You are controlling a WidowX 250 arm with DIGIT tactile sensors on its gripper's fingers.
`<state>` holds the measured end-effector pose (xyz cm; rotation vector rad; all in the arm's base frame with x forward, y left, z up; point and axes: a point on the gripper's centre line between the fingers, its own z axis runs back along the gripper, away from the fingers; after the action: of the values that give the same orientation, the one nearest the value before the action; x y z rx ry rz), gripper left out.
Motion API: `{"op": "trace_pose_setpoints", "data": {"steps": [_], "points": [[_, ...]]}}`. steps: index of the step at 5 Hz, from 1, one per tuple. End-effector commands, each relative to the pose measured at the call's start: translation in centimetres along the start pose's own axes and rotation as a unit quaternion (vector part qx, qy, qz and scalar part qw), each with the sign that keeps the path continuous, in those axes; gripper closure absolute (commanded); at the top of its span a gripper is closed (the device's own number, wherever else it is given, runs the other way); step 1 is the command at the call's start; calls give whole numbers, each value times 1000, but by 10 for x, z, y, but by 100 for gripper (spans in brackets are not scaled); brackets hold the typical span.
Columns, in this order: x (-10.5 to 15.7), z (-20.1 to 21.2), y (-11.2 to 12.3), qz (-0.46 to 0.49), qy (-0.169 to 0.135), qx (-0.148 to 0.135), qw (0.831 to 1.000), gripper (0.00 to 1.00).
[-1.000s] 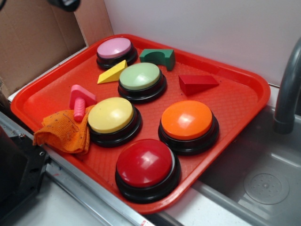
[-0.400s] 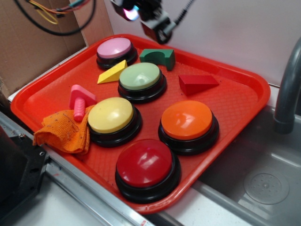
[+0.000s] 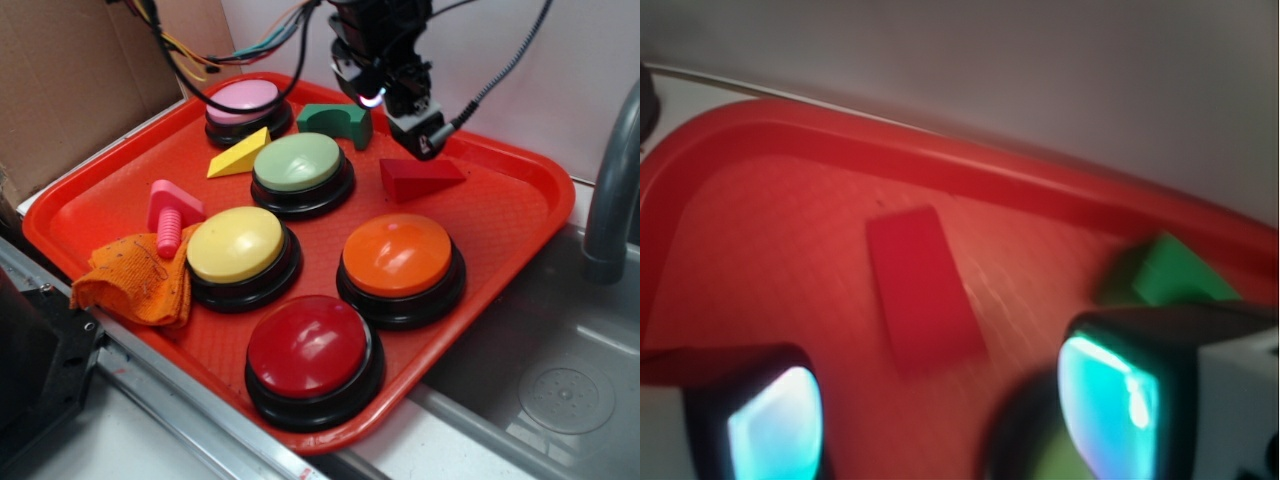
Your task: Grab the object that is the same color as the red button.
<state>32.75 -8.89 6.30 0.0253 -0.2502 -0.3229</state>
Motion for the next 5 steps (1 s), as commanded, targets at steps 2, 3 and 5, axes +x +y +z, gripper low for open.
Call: {"op": "trace_pose_setpoints", "data": {"steps": [2,3,5], "points": [[8,-32,-5,-22,-2,-31,999,0],[3,-42,-6,-19,23,-25,999,0],[-6,-34,-8,-24,39,-21,999,100]]}}
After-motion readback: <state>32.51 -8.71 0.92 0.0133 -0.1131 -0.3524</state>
